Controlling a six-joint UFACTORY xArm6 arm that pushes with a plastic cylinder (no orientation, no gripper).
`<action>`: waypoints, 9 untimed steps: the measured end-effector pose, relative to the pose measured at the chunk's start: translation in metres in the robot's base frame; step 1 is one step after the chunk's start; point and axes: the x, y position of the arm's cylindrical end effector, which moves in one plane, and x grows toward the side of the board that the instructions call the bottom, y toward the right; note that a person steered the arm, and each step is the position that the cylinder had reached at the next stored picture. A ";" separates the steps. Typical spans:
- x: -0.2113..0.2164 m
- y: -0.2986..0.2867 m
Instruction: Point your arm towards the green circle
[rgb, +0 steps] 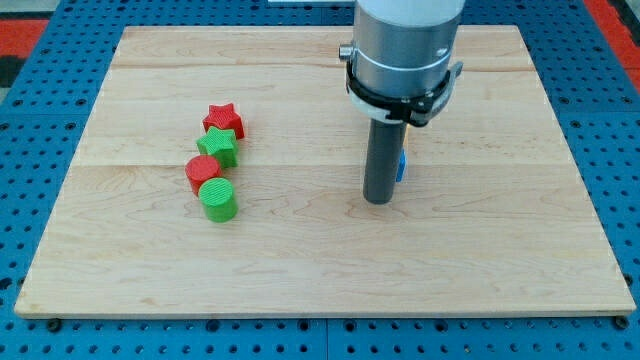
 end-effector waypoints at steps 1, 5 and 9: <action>0.041 -0.007; 0.026 -0.231; -0.020 -0.235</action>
